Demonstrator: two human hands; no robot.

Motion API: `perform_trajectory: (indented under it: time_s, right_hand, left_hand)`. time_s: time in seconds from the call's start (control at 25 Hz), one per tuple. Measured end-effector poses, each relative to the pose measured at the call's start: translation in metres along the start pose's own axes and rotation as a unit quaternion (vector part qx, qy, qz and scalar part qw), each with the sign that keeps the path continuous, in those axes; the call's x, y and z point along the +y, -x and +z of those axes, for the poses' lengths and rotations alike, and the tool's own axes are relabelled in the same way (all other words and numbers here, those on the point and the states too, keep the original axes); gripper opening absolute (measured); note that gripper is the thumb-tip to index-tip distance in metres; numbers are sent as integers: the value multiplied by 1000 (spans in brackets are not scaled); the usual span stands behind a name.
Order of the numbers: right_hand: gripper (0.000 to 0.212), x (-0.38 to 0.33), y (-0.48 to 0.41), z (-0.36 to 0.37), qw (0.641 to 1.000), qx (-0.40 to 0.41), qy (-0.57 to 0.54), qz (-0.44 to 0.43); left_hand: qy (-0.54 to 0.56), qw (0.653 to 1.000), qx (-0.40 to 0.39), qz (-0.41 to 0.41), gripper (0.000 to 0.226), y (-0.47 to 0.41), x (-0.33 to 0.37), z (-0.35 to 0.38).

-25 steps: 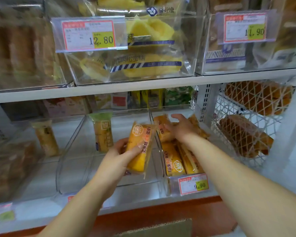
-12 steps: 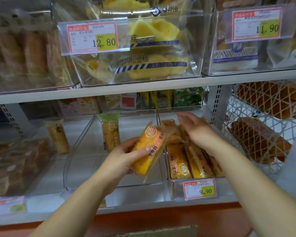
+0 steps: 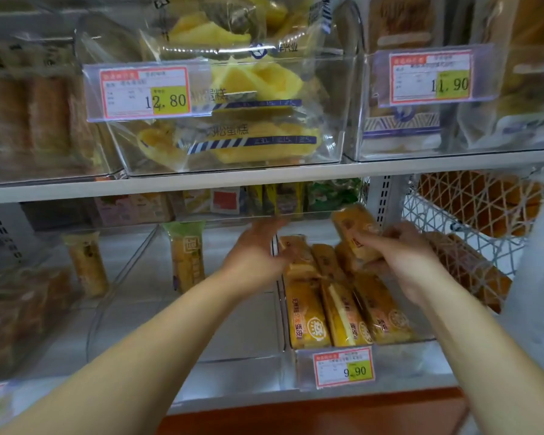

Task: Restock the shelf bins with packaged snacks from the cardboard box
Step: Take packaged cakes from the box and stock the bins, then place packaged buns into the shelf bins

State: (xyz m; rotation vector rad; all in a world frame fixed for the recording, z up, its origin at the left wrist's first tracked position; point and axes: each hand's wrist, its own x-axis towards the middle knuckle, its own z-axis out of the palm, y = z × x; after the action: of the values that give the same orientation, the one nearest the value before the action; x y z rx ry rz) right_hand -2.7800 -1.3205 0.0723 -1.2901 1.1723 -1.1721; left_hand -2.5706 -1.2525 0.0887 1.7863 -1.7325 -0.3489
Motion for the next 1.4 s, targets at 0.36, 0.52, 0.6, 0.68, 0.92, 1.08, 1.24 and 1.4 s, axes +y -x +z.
perform_trajectory:
  time_s: [0.36, 0.52, 0.6, 0.68, 0.92, 1.08, 1.24, 1.4]
  right_hand:
    - [37, 35, -30, 38, 930, -14, 368, -20]
    - [54, 27, -28, 15, 932, -130, 337, -28]
    - [65, 33, -29, 15, 928, -130, 345, -47]
    - [67, 40, -34, 22, 928, -99, 354, -63]
    - [70, 46, -37, 22, 908, -125, 395, -67]
    - [61, 19, -2, 19, 893, -64, 422, -145]
    - [29, -29, 87, 26, 901, -166, 351, -193]
    - [17, -19, 168, 57, 718, -512, 471, -25]
  left_hand:
    - [-300, 919, -251, 51, 55, -35, -10, 20]
    - [-305, 916, -254, 54, 54, -33, -11, 22]
    - [-298, 919, -251, 54, 52, -32, -10, 23]
    - [-289, 924, -247, 47, 52, -32, -10, 23]
    - [-228, 950, -206, 47, 52, -28, -12, 27]
    - [-73, 994, -31, 71, 58, 20, -22, 14]
    - [-46, 981, 80, 172, 45, 142, -50, -2]
    - [-64, 987, -54, 135, 32, 260, -107, 28]
